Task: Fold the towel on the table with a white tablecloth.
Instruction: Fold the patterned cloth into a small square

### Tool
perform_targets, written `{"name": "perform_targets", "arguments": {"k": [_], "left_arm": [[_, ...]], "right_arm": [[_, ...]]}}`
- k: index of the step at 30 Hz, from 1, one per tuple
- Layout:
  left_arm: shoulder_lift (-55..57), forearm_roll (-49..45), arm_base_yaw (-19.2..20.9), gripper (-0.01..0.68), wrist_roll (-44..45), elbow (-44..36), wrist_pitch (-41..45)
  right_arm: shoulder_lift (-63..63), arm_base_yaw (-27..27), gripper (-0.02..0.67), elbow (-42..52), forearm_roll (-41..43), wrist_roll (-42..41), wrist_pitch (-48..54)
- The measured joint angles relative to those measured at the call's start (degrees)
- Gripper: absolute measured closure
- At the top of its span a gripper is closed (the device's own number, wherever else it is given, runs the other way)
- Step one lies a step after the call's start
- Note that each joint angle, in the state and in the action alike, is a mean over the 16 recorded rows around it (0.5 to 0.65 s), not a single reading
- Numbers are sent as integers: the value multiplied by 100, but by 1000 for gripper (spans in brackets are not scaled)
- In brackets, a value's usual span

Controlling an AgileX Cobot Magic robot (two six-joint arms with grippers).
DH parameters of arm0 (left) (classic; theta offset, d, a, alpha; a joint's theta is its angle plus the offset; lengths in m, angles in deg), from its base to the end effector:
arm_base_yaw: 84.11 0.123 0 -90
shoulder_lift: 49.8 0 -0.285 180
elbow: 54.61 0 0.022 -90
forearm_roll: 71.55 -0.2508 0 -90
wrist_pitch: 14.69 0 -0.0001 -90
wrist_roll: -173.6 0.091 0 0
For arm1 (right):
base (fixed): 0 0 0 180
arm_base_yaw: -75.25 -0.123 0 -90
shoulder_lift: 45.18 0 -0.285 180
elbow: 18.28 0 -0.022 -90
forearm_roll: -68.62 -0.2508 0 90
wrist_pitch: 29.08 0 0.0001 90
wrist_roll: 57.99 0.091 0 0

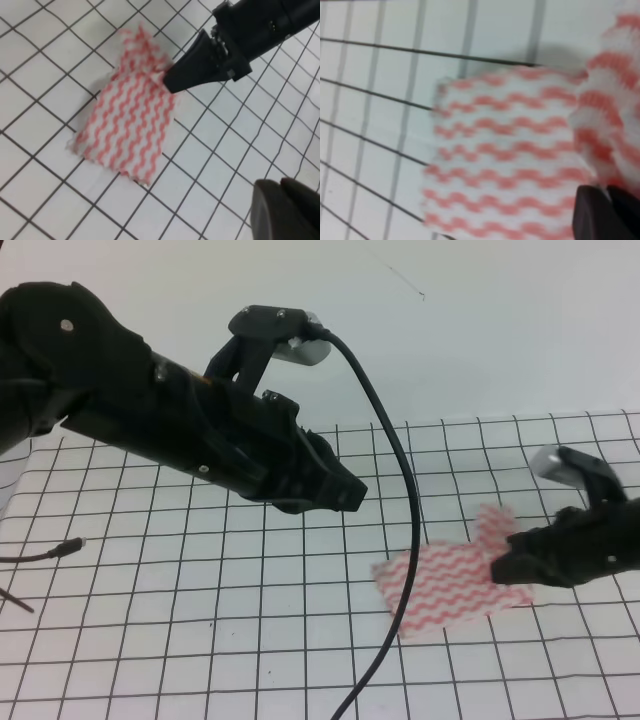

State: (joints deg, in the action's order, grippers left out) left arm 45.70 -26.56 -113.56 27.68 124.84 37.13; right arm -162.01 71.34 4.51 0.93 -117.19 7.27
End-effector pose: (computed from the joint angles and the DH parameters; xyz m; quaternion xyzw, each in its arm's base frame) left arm 0.2621 -0.2061 0.3459 0.3449 0.8307 -0.3438 0.2698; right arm 0.3355 0.0730 0.1315 -0.0623 0.9358 0.2927 0.1863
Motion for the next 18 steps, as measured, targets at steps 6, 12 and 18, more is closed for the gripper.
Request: {"name": "perform_targets", "arguments": {"k": [6, 12, 18], "left_arm": [[-1, -48, 0, 673, 35, -17, 75], [0, -61, 0, 673, 66, -24, 139], [20, -61, 0, 673, 80, -24, 156]], "right_arm": [[-45, -475, 641, -3, -352, -230, -87], [-110, -793, 641, -8, -710, -497, -62], [-169, -979, 641, -12, -1007, -810, 95]]}}
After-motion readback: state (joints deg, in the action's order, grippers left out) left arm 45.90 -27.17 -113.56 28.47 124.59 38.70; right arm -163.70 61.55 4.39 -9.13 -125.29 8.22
